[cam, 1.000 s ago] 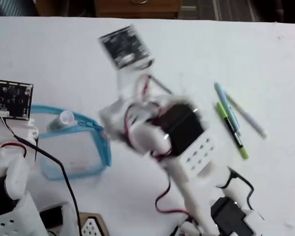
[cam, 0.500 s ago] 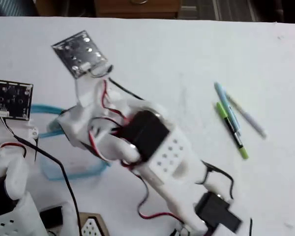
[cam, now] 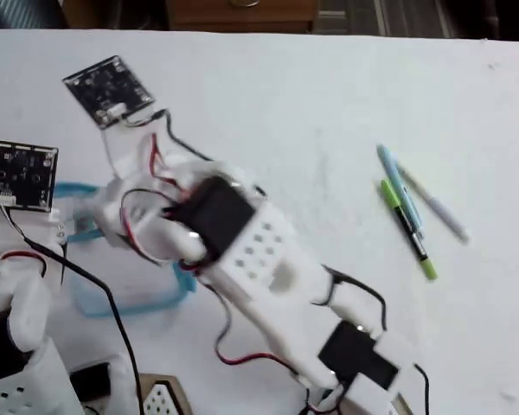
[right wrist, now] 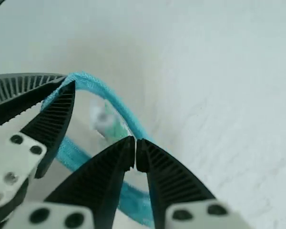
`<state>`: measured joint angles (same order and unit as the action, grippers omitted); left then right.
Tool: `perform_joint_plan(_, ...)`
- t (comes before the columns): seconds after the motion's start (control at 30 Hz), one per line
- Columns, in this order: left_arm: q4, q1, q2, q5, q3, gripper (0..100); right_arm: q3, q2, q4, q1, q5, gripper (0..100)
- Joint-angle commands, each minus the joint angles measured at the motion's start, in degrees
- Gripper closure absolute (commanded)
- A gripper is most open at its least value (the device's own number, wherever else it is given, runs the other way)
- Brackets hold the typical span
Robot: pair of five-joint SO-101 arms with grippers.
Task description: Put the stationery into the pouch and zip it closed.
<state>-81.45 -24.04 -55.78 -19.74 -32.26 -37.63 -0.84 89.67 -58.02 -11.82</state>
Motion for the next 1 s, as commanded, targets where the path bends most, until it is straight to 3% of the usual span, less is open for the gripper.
perform_joint_plan(0.0,-1.5,-0.8,2.2,0.6,-13.3,98,-3.2,5.1,2.0,0.0,3.1,98.1)
perform_joint_plan(0.27,-1.4,-0.8,2.2,0.6,-13.3,98,-3.5,6.4,4.3,2.0,3.6,98.1)
perform_joint_plan(0.37,-1.4,-0.8,2.2,0.6,-13.3,98,-4.3,7.6,7.8,10.9,3.6,97.8)
perform_joint_plan(0.47,-1.5,-0.9,2.2,0.6,-13.3,98,-1.1,7.3,11.2,26.6,4.6,95.3)
perform_joint_plan(0.57,-1.5,-0.9,2.2,0.6,-13.3,98,6.9,6.0,11.6,42.6,13.4,84.3)
perform_joint_plan(0.67,-1.5,-0.9,2.2,0.6,-13.3,98,16.2,4.0,11.2,53.8,24.6,71.4)
perform_joint_plan(0.8,-1.4,-0.7,2.2,0.6,-13.3,98,25.4,0.0,5.7,62.2,38.8,69.6)
perform_joint_plan(0.97,-1.4,-0.7,2.2,0.5,-13.3,98,29.7,-7.7,-6.1,65.8,48.7,72.1)
